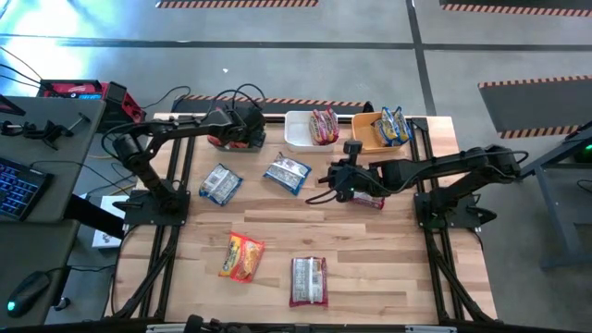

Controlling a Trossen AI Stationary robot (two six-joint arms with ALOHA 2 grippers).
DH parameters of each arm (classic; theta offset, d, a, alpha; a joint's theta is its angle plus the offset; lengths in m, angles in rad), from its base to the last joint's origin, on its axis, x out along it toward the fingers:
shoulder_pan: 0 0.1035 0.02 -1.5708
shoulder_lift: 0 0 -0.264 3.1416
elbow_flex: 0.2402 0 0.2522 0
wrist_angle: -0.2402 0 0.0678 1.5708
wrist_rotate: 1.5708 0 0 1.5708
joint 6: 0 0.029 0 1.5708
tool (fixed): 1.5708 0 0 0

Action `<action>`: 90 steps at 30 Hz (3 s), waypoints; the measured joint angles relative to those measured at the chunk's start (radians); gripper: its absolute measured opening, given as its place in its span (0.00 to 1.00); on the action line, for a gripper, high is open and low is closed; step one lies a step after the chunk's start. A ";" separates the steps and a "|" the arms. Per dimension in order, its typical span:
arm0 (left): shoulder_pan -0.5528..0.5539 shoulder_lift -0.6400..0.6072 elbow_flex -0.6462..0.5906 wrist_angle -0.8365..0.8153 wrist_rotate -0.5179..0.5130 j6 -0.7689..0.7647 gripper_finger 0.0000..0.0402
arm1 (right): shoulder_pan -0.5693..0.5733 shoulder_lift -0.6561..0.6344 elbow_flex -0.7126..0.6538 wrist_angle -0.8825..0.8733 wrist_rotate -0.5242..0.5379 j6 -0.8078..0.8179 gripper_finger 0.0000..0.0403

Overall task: Sort Maruchan noodles
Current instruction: Put the right orange noodle pack into the blue bin, then put the top right blue noodle pack into the yellow bin

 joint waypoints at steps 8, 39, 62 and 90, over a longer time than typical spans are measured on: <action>-0.026 0.000 0.000 0.002 -0.011 0.019 0.28 | 0.000 0.000 0.000 -0.012 -0.017 0.002 0.00; -0.260 -0.392 -0.276 0.208 -0.210 0.286 0.38 | -0.075 -0.008 -0.357 0.663 -0.367 0.101 0.00; -0.476 -0.465 -0.607 0.647 0.310 0.286 0.38 | -0.262 -0.012 -0.569 1.189 -0.605 0.156 0.00; -0.457 0.028 -0.438 0.817 0.101 0.833 0.57 | -0.255 -0.011 -0.562 1.156 -0.625 0.176 0.00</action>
